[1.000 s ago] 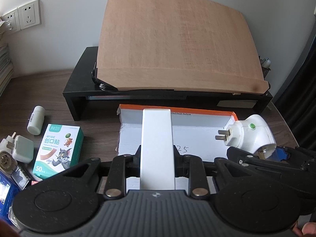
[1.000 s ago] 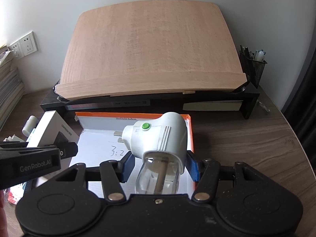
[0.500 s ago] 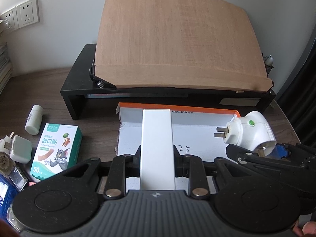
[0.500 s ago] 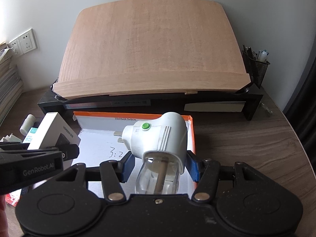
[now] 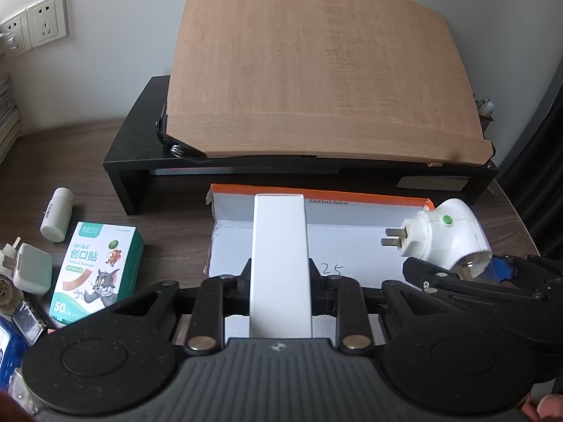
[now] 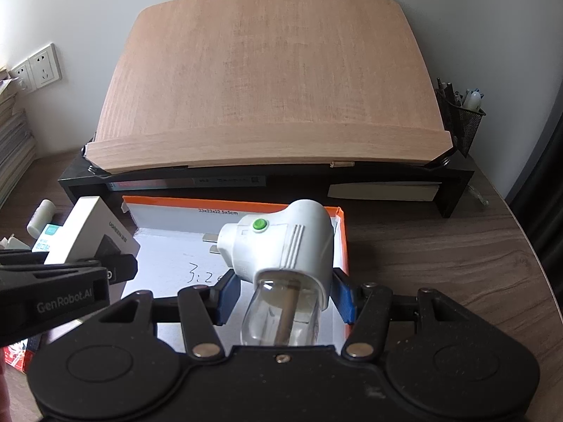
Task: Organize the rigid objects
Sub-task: 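Carry the charger box and heater over the white box with both tools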
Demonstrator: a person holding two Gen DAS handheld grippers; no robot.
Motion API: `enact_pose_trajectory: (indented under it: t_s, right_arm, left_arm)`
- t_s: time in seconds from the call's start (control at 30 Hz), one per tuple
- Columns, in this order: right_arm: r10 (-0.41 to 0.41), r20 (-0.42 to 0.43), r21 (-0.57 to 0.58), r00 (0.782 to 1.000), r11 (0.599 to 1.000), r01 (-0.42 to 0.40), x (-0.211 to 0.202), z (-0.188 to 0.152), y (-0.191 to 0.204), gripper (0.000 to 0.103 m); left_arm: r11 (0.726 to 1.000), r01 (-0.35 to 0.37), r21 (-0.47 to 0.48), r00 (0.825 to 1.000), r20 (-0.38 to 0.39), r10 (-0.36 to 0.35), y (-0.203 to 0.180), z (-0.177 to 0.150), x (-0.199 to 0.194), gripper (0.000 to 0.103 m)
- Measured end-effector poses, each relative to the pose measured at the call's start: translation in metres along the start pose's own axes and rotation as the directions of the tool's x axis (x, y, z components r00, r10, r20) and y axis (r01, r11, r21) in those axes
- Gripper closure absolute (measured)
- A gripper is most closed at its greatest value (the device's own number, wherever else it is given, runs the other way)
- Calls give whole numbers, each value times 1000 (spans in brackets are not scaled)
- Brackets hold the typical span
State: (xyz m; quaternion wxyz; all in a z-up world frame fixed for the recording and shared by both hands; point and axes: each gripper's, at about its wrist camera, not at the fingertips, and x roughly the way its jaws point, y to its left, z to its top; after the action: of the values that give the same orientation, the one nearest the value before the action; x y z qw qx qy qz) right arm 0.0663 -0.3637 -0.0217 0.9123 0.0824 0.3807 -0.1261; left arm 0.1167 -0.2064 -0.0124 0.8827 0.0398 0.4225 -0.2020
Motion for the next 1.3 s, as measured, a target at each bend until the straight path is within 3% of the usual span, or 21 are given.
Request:
enact_pose_trajectory:
  t_s: [1.3]
  right_arm:
    - [3,-10,-26,1000,1000,-3,15,3,3,36]
  left_arm:
    - [1000,6,3,1000,-26,-6,-5,5,18,76]
